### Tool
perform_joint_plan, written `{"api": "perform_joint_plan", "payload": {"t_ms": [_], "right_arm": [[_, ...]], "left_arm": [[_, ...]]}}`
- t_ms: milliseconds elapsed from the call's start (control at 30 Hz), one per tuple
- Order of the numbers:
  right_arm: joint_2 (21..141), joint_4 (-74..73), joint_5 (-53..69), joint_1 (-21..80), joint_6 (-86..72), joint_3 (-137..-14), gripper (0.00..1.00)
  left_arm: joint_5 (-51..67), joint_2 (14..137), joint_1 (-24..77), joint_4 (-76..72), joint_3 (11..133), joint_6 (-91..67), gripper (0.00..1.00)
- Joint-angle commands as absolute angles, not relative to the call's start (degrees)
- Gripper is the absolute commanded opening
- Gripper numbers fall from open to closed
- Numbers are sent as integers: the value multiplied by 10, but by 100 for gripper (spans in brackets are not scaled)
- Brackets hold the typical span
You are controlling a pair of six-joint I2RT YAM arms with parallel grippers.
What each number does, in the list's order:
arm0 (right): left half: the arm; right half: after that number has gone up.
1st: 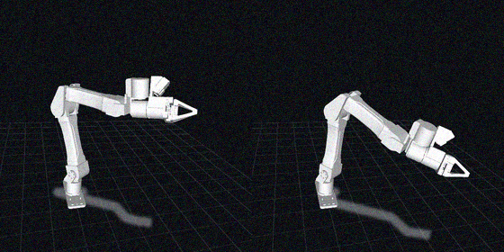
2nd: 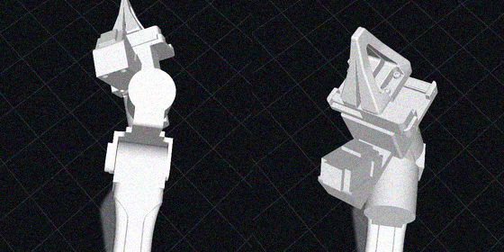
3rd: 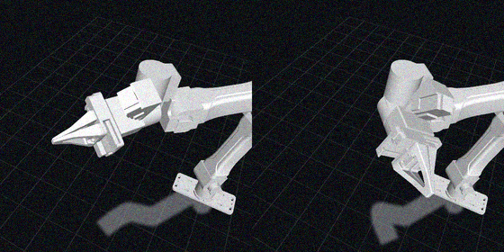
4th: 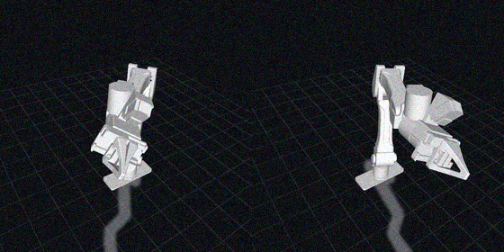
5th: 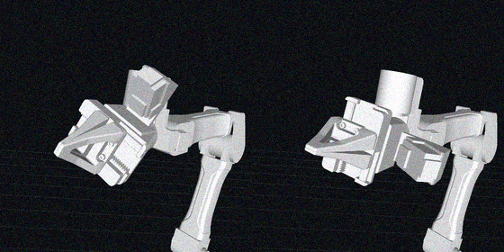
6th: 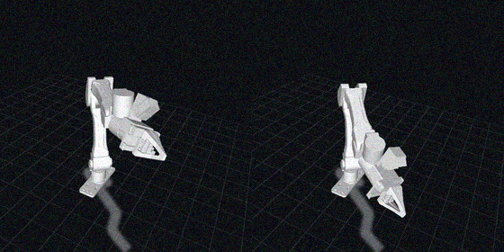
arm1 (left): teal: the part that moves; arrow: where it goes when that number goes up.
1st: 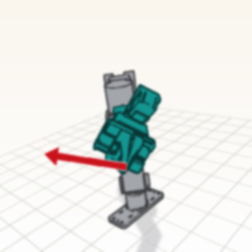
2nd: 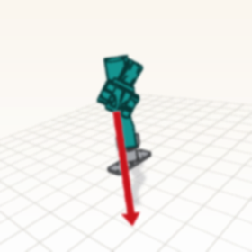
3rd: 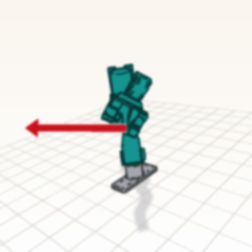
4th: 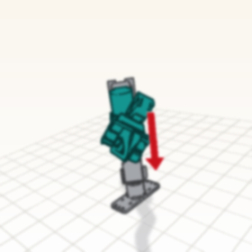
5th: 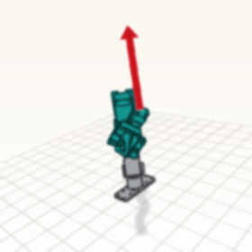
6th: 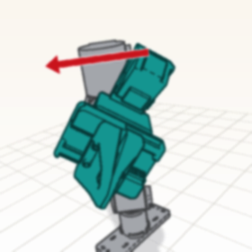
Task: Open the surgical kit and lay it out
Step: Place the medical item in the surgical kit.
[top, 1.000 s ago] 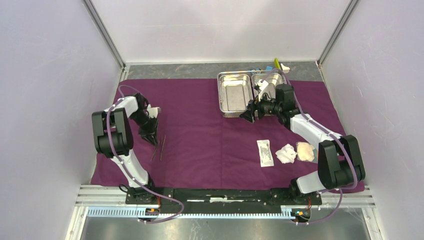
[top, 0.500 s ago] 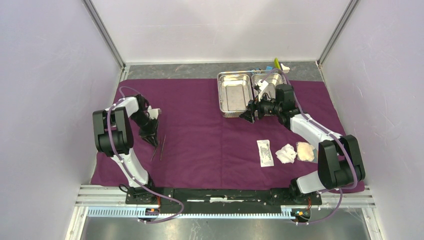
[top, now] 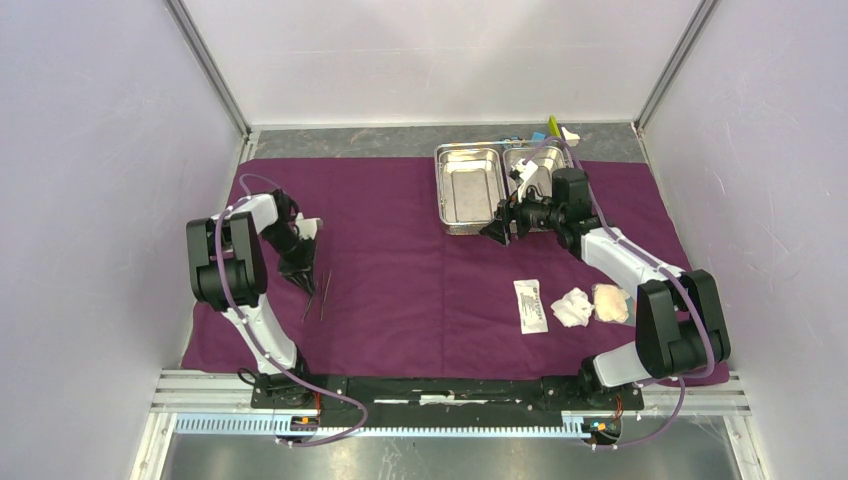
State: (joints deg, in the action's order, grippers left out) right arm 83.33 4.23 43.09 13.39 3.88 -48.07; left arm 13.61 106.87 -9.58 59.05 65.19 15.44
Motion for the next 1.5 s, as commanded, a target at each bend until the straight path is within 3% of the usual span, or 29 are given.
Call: {"api": "perform_joint_plan", "payload": {"t_ms": [0, 333, 1467], "right_arm": [[833, 60, 441, 132, 36, -481, 76], [836, 61, 442, 131, 34, -481, 76], [838, 58, 449, 130, 36, -481, 77]], "left_arm": [[135, 1078, -97, 583, 654, 142, 13], [136, 1063, -97, 588, 648, 142, 2], [119, 1044, -103, 583, 649, 122, 2]]}}
